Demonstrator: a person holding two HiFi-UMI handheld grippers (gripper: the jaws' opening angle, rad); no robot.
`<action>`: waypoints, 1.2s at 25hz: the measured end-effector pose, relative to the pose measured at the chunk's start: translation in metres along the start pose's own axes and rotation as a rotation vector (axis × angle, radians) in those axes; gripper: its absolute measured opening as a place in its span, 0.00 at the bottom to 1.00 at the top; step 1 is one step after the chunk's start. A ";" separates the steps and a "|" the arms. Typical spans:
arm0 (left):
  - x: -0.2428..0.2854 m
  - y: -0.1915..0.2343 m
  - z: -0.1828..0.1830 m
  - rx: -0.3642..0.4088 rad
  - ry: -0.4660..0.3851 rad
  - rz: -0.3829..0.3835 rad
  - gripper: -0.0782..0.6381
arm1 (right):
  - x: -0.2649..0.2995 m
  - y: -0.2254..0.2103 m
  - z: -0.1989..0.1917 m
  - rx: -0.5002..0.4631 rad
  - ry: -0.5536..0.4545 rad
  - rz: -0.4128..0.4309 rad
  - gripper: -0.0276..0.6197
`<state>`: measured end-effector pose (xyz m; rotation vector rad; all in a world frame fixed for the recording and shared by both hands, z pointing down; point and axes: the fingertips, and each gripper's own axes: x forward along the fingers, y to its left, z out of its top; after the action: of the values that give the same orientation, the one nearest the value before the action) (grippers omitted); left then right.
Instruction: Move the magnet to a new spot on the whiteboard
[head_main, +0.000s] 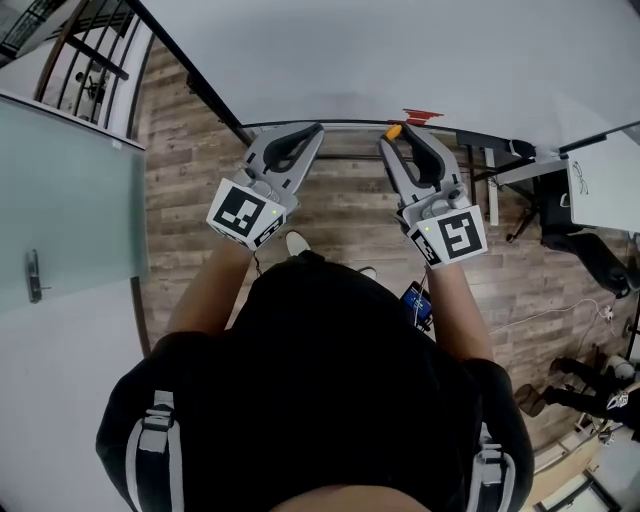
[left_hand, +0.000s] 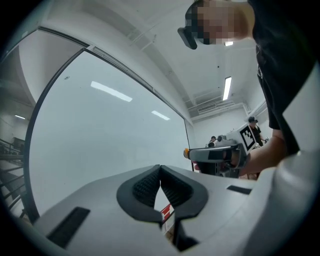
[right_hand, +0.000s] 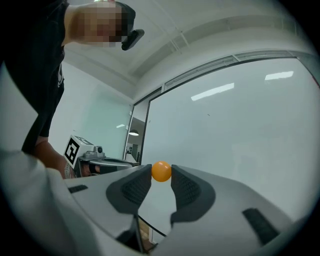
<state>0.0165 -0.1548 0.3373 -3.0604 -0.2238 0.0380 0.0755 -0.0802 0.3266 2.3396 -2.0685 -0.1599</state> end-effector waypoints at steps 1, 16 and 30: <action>0.000 -0.003 0.000 -0.003 0.000 -0.003 0.12 | -0.004 -0.001 -0.002 0.004 0.001 0.004 0.23; 0.003 -0.015 -0.001 -0.008 -0.010 -0.004 0.12 | -0.017 -0.010 -0.013 0.045 -0.002 0.009 0.23; 0.011 -0.023 0.000 0.000 -0.002 0.000 0.12 | -0.025 -0.019 -0.015 0.056 -0.004 0.006 0.23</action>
<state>0.0244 -0.1305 0.3385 -3.0603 -0.2244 0.0405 0.0923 -0.0538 0.3422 2.3662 -2.1086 -0.1087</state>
